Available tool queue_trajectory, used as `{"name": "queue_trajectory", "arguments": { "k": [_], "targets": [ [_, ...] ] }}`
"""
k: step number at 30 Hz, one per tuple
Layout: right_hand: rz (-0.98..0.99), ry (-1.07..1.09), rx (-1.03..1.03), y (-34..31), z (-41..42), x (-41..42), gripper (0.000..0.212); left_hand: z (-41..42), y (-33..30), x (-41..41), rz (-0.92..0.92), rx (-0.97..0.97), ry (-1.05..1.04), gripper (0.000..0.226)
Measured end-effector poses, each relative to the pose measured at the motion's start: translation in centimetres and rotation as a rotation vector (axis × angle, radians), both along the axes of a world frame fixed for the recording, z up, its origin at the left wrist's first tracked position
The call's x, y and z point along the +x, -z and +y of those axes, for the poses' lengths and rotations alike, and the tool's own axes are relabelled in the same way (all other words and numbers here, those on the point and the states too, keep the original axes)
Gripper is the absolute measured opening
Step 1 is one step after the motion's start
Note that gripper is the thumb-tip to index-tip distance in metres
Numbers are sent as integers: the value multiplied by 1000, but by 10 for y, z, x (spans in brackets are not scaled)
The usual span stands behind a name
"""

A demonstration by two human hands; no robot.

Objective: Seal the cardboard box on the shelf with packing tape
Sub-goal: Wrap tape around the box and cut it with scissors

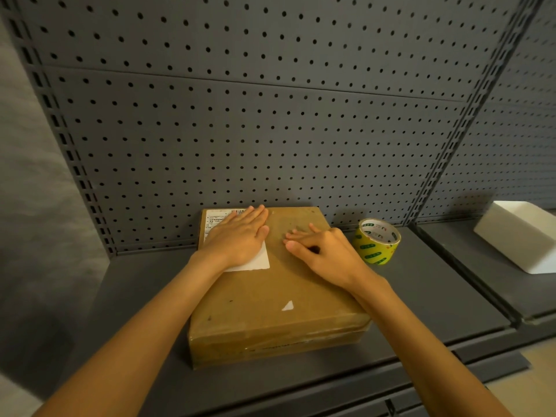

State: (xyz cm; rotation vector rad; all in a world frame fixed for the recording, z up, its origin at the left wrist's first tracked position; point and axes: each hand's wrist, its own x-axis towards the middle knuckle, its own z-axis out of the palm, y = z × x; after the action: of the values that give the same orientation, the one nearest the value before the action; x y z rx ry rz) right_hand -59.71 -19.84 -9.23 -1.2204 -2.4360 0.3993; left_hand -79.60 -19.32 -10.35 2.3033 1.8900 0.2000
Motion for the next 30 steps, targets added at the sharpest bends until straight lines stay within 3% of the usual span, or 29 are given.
{"name": "queue_trajectory", "arguments": {
  "k": [3,8,12,21,26,30],
  "targets": [
    [-60,63,52,-3,-2,-3,46,0,-1,0,-4,-1,0,52],
    [-231,96,-51,-5,-2,-8,61,-1,-2,1,-1,-1,-2,51],
    [-231,160,-41,-2,0,-9,58,-3,-1,1,-1,3,1,52],
    [-247,398,-66,9,6,-4,78,-4,-1,-2,-28,4,8,53],
    [-170,335,-89,7,6,-2,65,-7,-10,11,21,157,95,53],
    [-237,317,-90,6,6,-2,62,-6,-7,23,-19,69,180,52]
  ]
}}
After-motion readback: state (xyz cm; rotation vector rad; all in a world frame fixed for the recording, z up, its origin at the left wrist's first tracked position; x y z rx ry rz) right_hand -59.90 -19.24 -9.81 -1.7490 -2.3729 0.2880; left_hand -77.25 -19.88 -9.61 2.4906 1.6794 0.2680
